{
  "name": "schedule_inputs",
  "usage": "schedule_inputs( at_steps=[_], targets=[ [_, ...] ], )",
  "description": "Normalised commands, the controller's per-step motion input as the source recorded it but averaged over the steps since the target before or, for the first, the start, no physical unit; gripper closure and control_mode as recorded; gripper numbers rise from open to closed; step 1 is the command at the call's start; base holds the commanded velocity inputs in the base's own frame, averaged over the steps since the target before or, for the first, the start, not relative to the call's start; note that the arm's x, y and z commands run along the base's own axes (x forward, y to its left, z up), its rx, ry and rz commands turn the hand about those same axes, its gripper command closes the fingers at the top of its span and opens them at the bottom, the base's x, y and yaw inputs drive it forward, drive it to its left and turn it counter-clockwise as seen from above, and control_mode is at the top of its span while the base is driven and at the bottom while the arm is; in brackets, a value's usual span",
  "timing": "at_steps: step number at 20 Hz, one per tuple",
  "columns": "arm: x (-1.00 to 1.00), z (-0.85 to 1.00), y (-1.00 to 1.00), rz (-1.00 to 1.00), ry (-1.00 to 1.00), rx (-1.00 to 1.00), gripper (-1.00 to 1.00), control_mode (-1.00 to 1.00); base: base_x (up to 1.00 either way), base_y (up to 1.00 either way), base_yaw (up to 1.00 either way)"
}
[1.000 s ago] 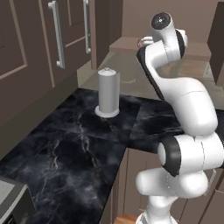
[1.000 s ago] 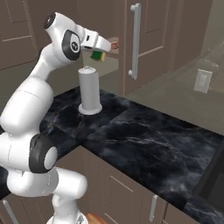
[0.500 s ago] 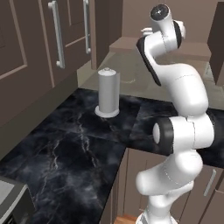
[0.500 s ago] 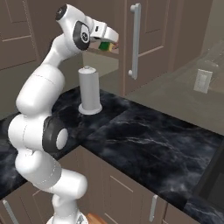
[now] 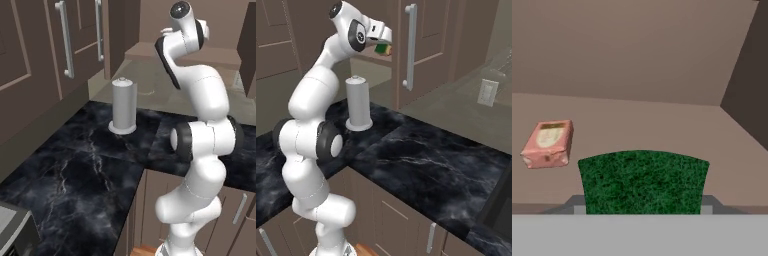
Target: Pick up the bar soap and sponge from the sink, and place them back in the cabinet, and close the cabinet doors.
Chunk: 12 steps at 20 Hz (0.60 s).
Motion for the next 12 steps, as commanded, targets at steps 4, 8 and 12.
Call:
schedule_inputs(
  at_steps=[4, 8, 12],
  targets=[
    [0.33, -0.01, -0.20, 0.00, 0.00, 0.00, 1.00, -1.00, 0.00, 0.00, 0.00],
    [0.25, -0.09, -0.23, 0.00, 0.00, 0.00, 1.00, -1.00, 0.00, 0.00, 0.00],
    [0.19, -0.16, -0.16, 0.00, 0.00, 0.00, 1.00, -1.00, 0.00, 0.00, 0.00]
  ],
)
